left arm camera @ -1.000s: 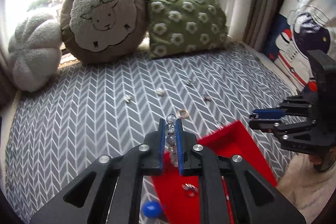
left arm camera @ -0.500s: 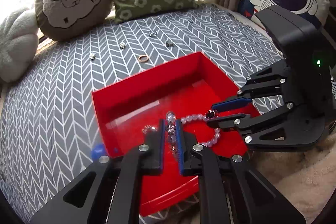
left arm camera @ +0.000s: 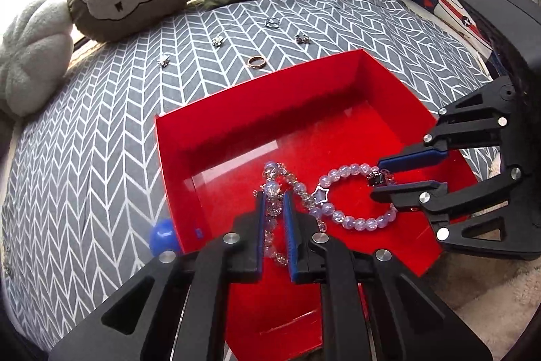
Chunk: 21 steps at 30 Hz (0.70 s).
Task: Organize jewelry
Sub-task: 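Lower the held ring and bracelet into the red tray and open both tools, then grasp a silver flower charm with the left tool while the right tool grasps a silver bow ring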
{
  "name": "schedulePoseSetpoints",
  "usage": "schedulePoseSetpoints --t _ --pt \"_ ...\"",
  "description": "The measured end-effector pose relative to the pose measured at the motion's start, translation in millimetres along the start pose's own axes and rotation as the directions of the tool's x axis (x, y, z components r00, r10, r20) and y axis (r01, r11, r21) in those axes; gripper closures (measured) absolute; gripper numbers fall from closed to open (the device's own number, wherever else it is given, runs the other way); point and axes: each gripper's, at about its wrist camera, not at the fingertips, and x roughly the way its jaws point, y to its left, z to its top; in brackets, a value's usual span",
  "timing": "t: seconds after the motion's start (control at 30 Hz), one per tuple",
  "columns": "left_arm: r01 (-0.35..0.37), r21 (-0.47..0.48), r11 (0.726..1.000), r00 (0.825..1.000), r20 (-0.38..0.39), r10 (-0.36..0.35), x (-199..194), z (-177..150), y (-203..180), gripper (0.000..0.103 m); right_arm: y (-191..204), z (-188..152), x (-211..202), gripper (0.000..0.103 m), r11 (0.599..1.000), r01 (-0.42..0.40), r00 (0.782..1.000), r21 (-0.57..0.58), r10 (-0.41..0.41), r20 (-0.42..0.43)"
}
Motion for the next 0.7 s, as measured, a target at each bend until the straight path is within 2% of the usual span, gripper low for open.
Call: schedulePoseSetpoints --t 0.23,0.3,0.37,0.47,0.7 --pt "-0.007 -0.01 1.0 1.0 0.004 0.007 -3 0 3 0.091 1 -1 2 0.08 1.0 0.014 1.0 -0.003 -0.014 -0.009" --pt "-0.005 -0.003 1.0 1.0 0.009 0.005 -5 0 2 0.082 2 -1 2 0.074 1.0 0.006 1.0 -0.009 -0.006 -0.01" --pt "-0.007 0.007 1.0 1.0 0.021 0.007 -8 -1 0 0.066 5 -2 0 0.063 1.0 0.012 1.0 -0.019 -0.012 -0.003" --pt "-0.02 0.017 1.0 0.999 0.045 0.019 -14 -2 -1 0.062 9 -2 -4 0.063 0.999 0.032 0.999 -0.02 -0.032 0.014" --pt "-0.026 0.005 1.0 0.997 0.077 0.026 -23 -2 2 0.06 2 -3 -23 0.063 1.0 0.018 0.998 0.008 -0.019 0.063"
